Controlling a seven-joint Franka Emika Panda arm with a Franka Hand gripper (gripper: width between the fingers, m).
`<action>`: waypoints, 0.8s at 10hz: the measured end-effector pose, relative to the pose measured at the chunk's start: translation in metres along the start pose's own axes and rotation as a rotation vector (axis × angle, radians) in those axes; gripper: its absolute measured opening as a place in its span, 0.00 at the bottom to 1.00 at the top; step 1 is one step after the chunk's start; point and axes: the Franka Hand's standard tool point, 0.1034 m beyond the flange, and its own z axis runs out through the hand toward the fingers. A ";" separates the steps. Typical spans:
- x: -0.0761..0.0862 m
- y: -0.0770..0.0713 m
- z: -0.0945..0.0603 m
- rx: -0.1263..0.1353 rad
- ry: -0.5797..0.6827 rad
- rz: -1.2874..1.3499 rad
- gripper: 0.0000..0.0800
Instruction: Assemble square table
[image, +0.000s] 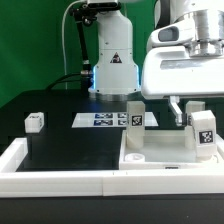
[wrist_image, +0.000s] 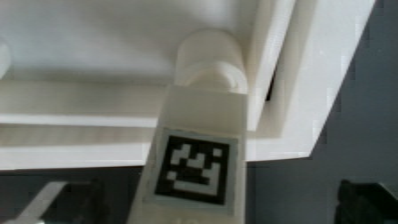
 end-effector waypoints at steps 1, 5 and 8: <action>0.001 0.002 -0.001 -0.001 -0.003 -0.008 0.81; 0.019 0.012 -0.025 0.013 -0.033 -0.016 0.81; 0.016 0.019 -0.020 0.016 -0.218 -0.011 0.81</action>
Offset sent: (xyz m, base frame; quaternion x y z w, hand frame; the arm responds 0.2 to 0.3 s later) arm 0.0043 -0.0056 0.0413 0.0322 -0.0466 -0.0026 0.9984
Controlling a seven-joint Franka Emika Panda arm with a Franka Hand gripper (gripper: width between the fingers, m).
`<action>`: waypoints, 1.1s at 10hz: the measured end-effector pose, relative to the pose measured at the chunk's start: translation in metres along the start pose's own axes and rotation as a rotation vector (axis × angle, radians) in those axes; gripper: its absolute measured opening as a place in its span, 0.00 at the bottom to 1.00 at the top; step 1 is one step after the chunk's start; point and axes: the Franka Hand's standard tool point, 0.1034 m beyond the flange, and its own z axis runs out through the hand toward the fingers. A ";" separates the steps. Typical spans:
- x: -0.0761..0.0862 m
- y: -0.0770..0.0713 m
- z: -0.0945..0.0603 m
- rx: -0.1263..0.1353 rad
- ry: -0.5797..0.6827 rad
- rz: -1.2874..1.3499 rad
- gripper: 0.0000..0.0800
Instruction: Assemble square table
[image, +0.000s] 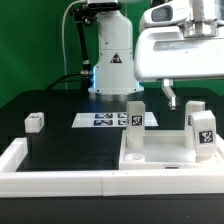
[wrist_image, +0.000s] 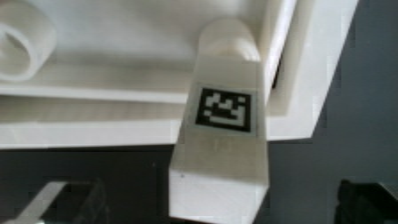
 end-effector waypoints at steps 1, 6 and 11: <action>0.005 0.005 0.003 0.000 -0.053 0.008 0.81; 0.008 -0.011 0.010 0.014 -0.265 0.051 0.81; 0.009 -0.010 0.019 0.016 -0.228 0.020 0.81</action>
Offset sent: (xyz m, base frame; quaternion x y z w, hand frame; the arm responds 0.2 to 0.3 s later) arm 0.0052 0.0048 0.0022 0.0060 -0.1949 0.0106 0.9807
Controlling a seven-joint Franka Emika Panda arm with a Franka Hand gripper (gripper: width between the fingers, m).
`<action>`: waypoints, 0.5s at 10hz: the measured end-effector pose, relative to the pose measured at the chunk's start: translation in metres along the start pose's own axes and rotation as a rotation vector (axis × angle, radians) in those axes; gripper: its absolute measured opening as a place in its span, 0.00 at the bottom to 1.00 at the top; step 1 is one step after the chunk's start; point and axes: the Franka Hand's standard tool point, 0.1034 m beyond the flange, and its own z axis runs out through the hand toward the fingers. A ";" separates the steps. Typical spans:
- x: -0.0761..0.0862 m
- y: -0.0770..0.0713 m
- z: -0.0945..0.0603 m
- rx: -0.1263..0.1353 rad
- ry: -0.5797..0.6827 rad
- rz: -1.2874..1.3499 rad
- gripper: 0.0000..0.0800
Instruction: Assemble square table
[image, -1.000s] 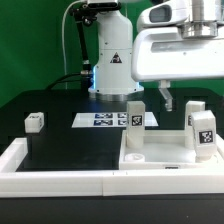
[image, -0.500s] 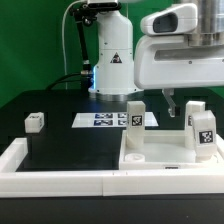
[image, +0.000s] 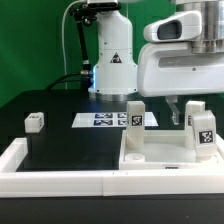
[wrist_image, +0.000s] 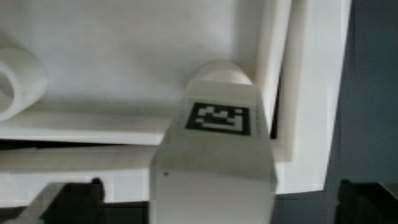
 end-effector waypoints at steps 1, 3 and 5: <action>0.001 0.002 -0.001 0.000 0.001 0.002 0.80; 0.000 0.001 0.000 0.000 0.001 0.009 0.56; 0.001 0.001 0.000 0.000 0.004 0.010 0.36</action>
Offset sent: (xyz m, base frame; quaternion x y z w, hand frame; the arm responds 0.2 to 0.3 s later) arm -0.0021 -0.0008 0.0011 -0.0120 0.0105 0.0046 0.9999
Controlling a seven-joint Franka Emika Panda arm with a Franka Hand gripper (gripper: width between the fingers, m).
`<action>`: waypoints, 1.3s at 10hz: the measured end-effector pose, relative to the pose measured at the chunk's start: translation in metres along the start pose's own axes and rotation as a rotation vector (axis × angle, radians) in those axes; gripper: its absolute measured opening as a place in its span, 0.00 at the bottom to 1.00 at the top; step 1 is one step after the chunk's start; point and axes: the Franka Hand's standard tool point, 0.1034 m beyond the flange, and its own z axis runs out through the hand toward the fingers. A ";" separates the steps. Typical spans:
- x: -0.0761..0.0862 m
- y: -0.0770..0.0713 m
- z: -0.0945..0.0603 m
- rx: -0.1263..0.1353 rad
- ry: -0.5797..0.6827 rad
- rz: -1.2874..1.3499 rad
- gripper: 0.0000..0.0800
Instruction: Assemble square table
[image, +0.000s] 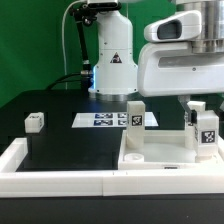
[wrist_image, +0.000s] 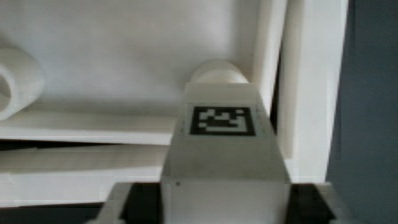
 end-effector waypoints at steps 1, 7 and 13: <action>0.000 0.000 0.000 0.000 0.000 0.000 0.36; 0.001 -0.003 0.001 0.008 0.027 0.349 0.36; -0.001 -0.013 0.002 0.018 0.031 0.970 0.36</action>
Offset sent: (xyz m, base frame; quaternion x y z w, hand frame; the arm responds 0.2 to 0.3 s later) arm 0.0000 0.0000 0.0000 0.0000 0.0000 0.0000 1.0000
